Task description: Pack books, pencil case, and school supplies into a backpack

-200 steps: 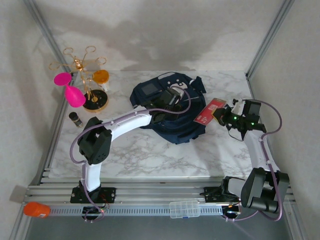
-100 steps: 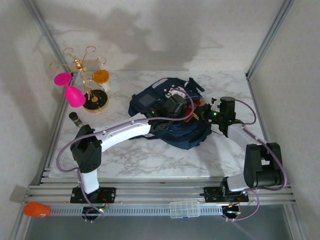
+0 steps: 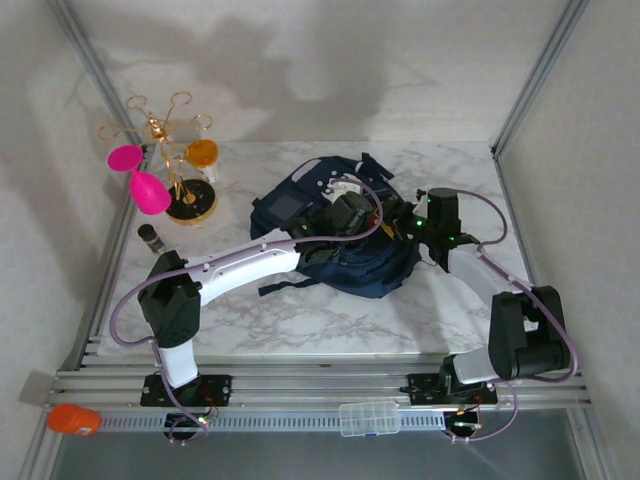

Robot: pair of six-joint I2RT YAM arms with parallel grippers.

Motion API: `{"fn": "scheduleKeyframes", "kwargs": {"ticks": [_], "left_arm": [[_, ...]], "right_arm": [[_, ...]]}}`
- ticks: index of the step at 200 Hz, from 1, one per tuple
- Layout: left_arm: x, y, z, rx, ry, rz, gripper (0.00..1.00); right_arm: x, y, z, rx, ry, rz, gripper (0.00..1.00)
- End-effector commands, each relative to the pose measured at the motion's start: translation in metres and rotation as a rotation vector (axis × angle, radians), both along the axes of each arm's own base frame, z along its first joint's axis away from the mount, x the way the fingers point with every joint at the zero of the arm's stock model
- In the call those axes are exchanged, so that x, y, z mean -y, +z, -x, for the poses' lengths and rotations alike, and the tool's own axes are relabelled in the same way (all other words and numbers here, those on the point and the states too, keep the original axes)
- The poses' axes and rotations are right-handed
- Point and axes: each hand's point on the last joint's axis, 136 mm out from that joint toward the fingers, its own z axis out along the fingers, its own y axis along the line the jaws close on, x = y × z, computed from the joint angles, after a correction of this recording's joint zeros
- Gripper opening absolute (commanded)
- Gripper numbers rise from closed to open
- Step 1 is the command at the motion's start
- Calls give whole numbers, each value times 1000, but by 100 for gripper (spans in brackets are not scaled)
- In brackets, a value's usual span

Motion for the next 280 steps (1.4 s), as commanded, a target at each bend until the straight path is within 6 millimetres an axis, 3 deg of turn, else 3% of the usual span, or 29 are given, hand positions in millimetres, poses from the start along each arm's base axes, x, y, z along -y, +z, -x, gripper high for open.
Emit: {"fn": "scheduleKeyframes", "kwargs": {"ticks": [1, 22, 48, 79, 104, 126, 170, 185, 224, 280], "left_arm": [[-11, 40, -4, 68, 53, 99, 0], [-7, 39, -3, 65, 35, 113, 0], [-4, 39, -3, 61, 25, 118, 0], [1, 36, -3, 50, 16, 137, 0], [1, 37, -6, 55, 27, 138, 0], [-7, 33, -10, 45, 69, 128, 0], [-9, 30, -10, 34, 42, 157, 0], [-7, 30, -9, 32, 31, 156, 0], [-2, 27, -8, 23, 11, 158, 0], [7, 30, -7, 14, -24, 185, 0]], "right_arm": [[22, -9, 4, -13, -35, 116, 47], [20, -16, -3, -38, -16, 134, 35], [2, -19, -13, -37, 7, 100, 16], [-36, -11, -24, -5, 62, 89, 3], [-56, -8, -27, 16, 126, 63, 0], [-36, 2, -26, 55, 77, 153, 3], [46, 9, -23, 61, -109, 180, 12], [60, 6, -29, 51, -120, 207, 12], [55, -6, -46, 24, -82, 234, 4], [21, -32, -53, -23, -6, 285, 0]]}}
